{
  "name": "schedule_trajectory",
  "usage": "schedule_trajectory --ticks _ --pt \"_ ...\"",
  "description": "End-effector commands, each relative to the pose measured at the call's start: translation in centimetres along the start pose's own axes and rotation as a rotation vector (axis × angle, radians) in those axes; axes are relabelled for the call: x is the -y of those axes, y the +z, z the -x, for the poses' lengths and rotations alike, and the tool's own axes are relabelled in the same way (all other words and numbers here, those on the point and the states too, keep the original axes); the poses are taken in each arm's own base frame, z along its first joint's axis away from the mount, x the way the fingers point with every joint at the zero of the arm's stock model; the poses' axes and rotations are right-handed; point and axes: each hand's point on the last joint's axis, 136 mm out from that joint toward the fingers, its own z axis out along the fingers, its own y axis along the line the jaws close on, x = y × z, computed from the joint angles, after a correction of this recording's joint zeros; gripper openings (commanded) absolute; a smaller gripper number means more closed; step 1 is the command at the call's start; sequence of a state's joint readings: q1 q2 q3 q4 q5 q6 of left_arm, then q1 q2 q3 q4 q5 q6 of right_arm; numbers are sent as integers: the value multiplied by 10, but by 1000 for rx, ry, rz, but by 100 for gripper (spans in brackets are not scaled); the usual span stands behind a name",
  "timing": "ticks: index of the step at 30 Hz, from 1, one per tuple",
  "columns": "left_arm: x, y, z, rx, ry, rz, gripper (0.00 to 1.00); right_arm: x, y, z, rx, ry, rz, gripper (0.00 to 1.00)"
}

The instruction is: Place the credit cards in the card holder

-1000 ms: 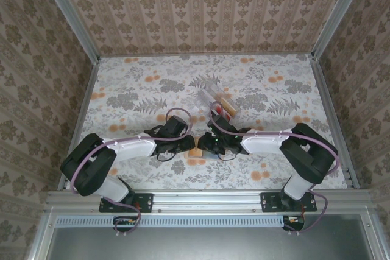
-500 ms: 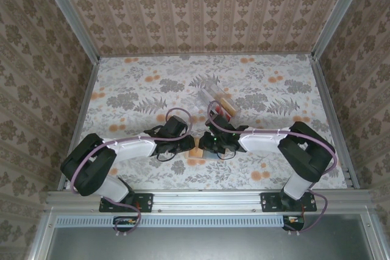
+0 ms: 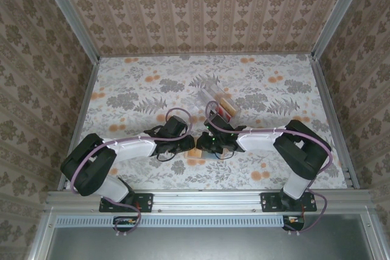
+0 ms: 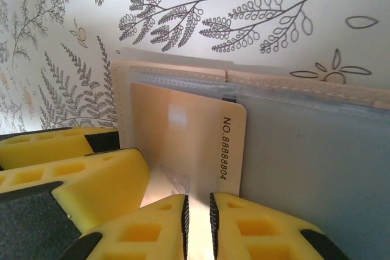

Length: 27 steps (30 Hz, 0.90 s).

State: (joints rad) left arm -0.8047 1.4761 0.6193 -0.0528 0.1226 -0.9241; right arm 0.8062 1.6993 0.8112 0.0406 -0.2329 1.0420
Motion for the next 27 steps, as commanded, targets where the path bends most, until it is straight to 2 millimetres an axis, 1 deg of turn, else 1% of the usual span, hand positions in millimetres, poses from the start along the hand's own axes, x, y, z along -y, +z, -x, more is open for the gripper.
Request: schedule_trajectory --ticks 1,3,5,7,11,14,16,20,24,27 --pt "-7 0 -3 -6 -22 24 36 -5 -25 9 66 -50 -41 22" --pt "-9 2 -4 -10 -26 34 36 4 -35 12 95 -56 -82 23" --pt "-11 4 -6 -18 -33 43 34 17 -40 11 100 -49 -140 24" --pt "-13 5 -6 -24 -35 48 34 26 -40 10 94 -48 -172 24" --pt "-12 7 -7 -31 -33 50 32 50 -35 4 82 -16 -257 22" --pt "-13 6 -6 -27 -35 55 32 59 -32 1 77 -6 -289 21" --pt "-14 6 -7 -29 -35 58 32 65 -34 2 82 -1 -317 21" --pt "-14 6 -7 -30 -37 59 32 81 -45 3 92 7 -428 21" --pt "-15 6 -8 -30 -38 60 32 79 -50 5 104 6 -430 20" --pt "-15 6 -8 -32 -35 61 32 67 -54 9 128 -8 -382 20"
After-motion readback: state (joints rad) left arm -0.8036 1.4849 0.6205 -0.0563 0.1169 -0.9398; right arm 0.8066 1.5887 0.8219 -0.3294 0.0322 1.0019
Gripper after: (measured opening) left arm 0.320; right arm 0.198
